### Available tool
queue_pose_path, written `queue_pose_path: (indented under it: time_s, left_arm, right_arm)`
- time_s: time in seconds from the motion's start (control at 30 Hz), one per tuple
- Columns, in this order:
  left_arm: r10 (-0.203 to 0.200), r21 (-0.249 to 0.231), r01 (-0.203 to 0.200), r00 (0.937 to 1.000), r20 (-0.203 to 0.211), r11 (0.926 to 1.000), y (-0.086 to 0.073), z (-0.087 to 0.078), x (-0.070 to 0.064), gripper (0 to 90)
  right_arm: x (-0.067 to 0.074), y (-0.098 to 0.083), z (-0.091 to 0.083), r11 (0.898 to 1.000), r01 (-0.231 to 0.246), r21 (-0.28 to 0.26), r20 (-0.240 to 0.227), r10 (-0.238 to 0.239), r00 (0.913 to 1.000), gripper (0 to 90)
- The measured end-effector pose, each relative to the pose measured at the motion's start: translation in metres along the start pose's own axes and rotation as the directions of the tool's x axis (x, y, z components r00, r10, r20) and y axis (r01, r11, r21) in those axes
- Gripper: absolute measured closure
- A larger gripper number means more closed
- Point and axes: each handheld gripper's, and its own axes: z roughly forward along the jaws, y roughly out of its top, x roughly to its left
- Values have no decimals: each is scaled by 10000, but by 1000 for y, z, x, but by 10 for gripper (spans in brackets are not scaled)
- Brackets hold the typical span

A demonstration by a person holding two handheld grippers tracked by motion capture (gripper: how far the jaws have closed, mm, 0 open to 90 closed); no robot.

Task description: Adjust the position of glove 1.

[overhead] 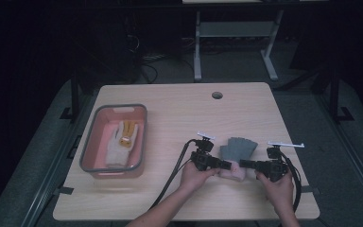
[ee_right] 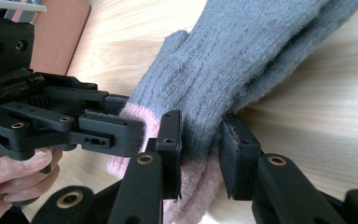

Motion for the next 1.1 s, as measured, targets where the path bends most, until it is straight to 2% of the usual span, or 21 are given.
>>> queue_pose_path:
  time_s: [0.33, 0.73, 1.1]
  left_arm:
    - [289, -173, -288, 9995, 90, 9994, 0, -19, -1, 607]
    - [340, -367, -338, 9994, 49, 9988, 1, -39, -1, 609]
    - [349, -643, -355, 9993, -109, 9973, 3, -65, 2, 612]
  right_arm:
    - [15, 5, 3, 9991, 374, 189, -87, -372, 9993, 710]
    - [32, 12, 7, 9970, 697, 341, -239, -689, 9973, 710]
    - [54, 25, 14, 9932, 1035, 532, -350, -1017, 9942, 710]
